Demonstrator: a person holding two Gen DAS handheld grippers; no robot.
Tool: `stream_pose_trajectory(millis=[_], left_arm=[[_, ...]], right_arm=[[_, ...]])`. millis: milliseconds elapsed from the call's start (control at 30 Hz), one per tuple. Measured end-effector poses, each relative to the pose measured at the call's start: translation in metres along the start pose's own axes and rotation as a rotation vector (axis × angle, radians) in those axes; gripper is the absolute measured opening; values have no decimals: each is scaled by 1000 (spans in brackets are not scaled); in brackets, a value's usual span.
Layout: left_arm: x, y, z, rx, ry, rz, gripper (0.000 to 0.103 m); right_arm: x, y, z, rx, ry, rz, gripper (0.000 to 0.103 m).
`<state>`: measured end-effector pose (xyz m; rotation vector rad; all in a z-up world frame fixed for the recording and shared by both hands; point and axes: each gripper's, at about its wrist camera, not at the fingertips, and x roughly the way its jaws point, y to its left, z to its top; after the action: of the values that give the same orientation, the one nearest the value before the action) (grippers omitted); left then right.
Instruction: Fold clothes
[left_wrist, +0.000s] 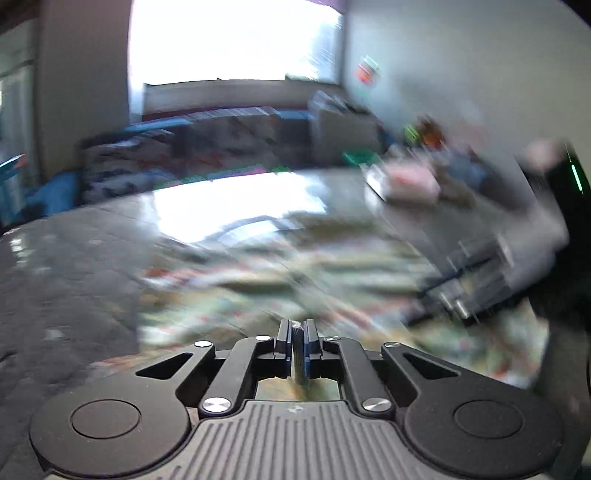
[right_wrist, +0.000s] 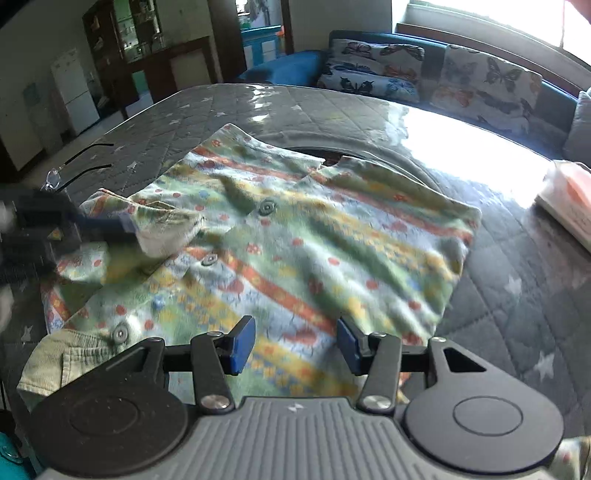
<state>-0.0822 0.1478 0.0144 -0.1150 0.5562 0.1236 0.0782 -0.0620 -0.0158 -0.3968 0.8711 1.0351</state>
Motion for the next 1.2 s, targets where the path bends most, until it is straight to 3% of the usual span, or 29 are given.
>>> stream_pose_trajectory(millis=[233, 433, 567, 833, 1067, 1200], left_arm=[[-68, 83, 12, -222, -160, 255, 6], [-90, 131, -6, -293, -150, 466, 6], [-89, 144, -21, -272, -116, 577, 5], [-93, 146, -37, -271, -51, 633, 5], [-91, 144, -44, -234, -9, 718, 5], [-90, 154, -47, -280, 15, 738, 5]], right_arm=[[-2, 5, -6, 16, -15, -6, 50], [-2, 13, -7, 8, -14, -7, 50], [-6, 24, -11, -36, -7, -11, 50], [-28, 60, -25, -213, 4, 49, 55], [-28, 57, -40, -204, 34, 27, 56], [-33, 51, -42, -188, 23, 33, 56]])
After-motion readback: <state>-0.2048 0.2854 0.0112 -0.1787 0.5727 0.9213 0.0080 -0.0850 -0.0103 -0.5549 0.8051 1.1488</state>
